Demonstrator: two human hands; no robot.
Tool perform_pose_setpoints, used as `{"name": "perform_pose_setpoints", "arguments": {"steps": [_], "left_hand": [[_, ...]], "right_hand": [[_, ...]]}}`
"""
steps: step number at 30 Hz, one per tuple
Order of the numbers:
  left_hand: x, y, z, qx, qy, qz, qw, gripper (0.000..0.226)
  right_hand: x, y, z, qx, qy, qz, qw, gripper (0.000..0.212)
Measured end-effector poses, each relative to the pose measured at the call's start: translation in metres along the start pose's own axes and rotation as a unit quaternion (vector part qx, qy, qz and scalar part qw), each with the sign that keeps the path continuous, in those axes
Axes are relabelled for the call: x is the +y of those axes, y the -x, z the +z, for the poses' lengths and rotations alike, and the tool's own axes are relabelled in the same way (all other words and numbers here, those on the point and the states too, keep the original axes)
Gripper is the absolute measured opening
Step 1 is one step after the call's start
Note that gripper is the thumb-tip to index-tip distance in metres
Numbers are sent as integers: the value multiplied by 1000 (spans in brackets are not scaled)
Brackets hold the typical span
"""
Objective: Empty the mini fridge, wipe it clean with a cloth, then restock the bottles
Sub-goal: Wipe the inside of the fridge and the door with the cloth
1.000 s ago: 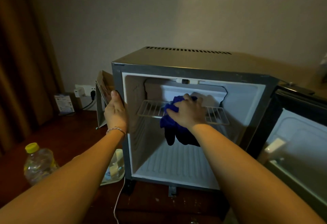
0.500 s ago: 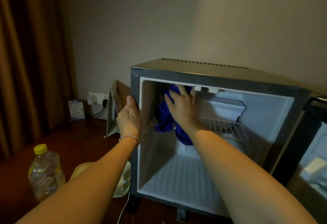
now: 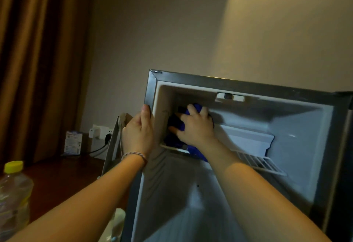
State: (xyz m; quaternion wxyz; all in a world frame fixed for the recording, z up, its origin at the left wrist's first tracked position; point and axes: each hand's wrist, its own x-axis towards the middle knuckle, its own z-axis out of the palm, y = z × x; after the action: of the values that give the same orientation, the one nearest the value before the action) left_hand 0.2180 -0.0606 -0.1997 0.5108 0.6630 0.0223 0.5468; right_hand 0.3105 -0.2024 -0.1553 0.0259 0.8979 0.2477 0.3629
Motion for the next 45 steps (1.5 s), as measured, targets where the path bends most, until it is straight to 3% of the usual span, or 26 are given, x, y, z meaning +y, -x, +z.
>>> {"name": "perform_pose_setpoints", "arguments": {"steps": [6, 11, 15, 19, 27, 35, 42, 45], "left_hand": [[-8, 5, 1, 14, -7, 56, 998, 54], [-17, 4, 4, 24, 9, 88, 996, 55], [-21, 2, 4, 23, 21, 118, 993, 57], [-20, 0, 2, 18, 16, 119, 993, 56], [-22, 2, 0, 37, -25, 130, 991, 58], [-17, 7, -4, 27, -29, 115, 993, 60], [-22, 14, -2, 24, -18, 107, 994, 52], [-23, 15, -4, 16, -31, 106, 994, 51]], "right_hand": [[-1, 10, -9, -37, -7, -6, 999, 70], [-3, 8, -4, -10, 25, -22, 999, 47], [1, -3, -5, 35, -13, -25, 999, 32], [-6, -22, -6, 96, -25, -10, 995, 39], [-3, -26, -6, 0, 33, 23, 999, 66], [48, 14, -20, -2, -2, 93, 996, 52], [96, 43, -20, 18, 6, 198, 980, 71], [94, 45, -16, 22, 36, 188, 981, 57]]}}
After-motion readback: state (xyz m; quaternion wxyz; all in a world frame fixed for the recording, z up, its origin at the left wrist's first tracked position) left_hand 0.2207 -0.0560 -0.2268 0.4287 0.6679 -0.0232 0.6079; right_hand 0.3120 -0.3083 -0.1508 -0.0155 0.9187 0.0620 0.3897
